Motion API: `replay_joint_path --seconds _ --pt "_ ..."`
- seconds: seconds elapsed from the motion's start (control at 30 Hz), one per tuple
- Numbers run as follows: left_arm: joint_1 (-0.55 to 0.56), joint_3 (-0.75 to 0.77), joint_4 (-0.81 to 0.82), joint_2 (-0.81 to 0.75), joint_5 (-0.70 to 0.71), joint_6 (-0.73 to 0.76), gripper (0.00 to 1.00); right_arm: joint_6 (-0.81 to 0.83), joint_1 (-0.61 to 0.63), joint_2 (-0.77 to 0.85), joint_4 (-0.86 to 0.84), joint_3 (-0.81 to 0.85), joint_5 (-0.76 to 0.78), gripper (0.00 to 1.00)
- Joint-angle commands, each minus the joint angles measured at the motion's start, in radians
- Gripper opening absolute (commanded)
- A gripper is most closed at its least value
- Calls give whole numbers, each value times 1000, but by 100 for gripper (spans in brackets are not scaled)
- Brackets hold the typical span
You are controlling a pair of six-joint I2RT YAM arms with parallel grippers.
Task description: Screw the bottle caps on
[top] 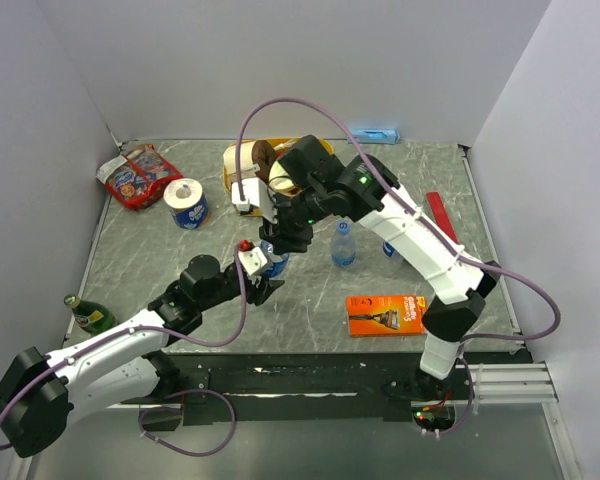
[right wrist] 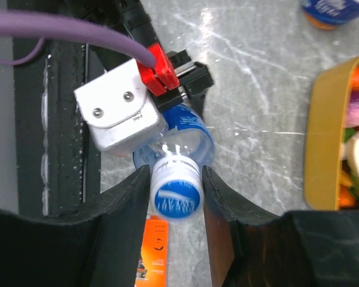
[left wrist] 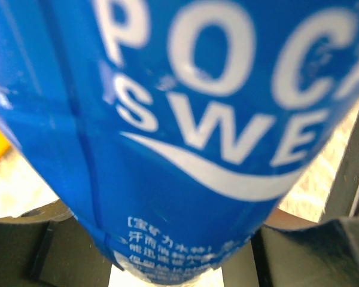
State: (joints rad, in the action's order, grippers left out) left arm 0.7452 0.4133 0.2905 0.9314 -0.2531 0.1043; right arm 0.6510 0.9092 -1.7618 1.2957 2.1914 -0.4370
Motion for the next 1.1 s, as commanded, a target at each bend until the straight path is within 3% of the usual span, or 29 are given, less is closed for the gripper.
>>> replay_joint_path --seconds 0.0,0.4,0.47,0.57,0.83,0.93,1.07 --pt "-3 16 174 -31 31 8 1 2 5 -48 174 51 -26 49" --pt "-3 -1 156 -20 17 8 1 21 -3 7 159 10 -19 66" --pt "-3 2 145 -17 15 12 1 9 -9 33 139 -2 -23 84" --pt "-1 1 144 -13 15 20 1 -8 -27 68 122 -25 -35 99" --pt "-3 1 122 -9 -12 32 1 -2 -124 162 177 -105 -74 99" --pt "-3 -8 88 -16 -60 77 1 100 -185 232 183 -124 -56 99" --pt "-3 -14 6 -25 -178 223 1 368 -194 278 178 -67 -75 99"
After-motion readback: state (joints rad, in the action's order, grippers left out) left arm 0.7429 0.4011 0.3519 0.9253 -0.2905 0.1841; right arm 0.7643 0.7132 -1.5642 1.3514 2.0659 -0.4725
